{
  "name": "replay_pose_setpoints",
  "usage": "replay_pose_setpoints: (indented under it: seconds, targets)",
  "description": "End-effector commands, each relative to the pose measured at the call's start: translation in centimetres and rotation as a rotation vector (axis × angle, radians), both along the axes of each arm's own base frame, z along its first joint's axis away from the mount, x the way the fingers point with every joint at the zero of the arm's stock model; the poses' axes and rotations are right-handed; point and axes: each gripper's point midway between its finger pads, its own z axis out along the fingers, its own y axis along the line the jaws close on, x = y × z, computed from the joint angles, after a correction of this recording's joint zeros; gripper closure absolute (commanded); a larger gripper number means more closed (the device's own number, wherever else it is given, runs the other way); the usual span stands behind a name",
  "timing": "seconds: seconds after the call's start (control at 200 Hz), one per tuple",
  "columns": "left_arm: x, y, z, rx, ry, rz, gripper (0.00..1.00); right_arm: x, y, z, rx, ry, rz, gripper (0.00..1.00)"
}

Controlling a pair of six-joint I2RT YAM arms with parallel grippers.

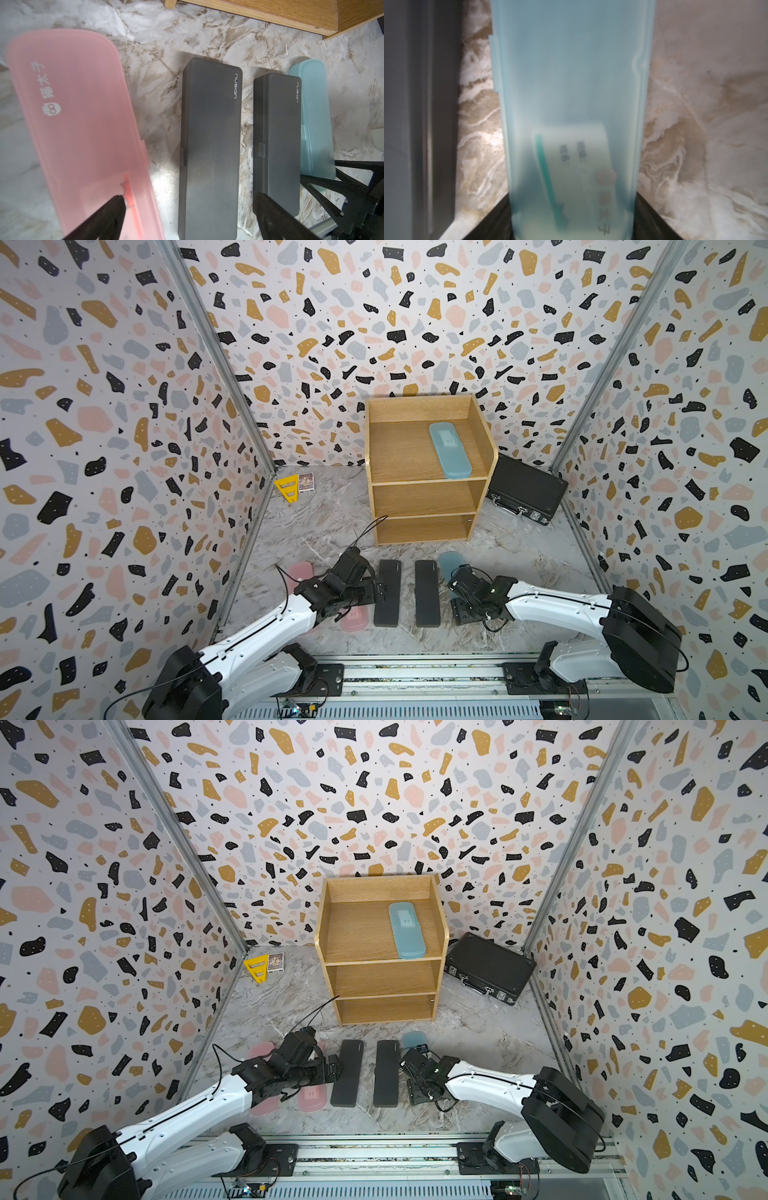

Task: Place the pencil cases on the shelf according to color
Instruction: Pick up the pencil case from the center of the board, then place the pencil case on the shelf.

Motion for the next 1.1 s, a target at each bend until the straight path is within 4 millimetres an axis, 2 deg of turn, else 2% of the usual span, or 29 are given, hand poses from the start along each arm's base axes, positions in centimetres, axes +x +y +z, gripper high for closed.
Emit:
replay_pose_setpoints:
  seconds: [0.0,0.46,0.776,0.861,1.096]
  targets:
    - [0.6,-0.2,1.8,-0.012,-0.05,0.006,0.0,-2.2,-3.3,-0.2,-0.116,0.065,0.015,0.6]
    - [1.0,0.5,5.0,-0.042,-0.119,0.053,0.0,-2.6,-3.3,8.5,0.015,-0.04,0.066,0.63]
    - [2.1,1.2,10.0,-0.038,-0.221,0.088,0.0,-2.9,-2.3,14.4,0.104,-0.092,0.137,0.67]
    - [2.3,1.7,10.6,-0.022,-0.234,0.111,0.0,-2.8,-2.3,16.1,0.108,-0.117,0.145,0.67]
    - [3.0,2.1,12.1,-0.005,-0.266,0.14,0.0,-2.3,-0.3,20.6,0.173,-0.163,0.215,0.67]
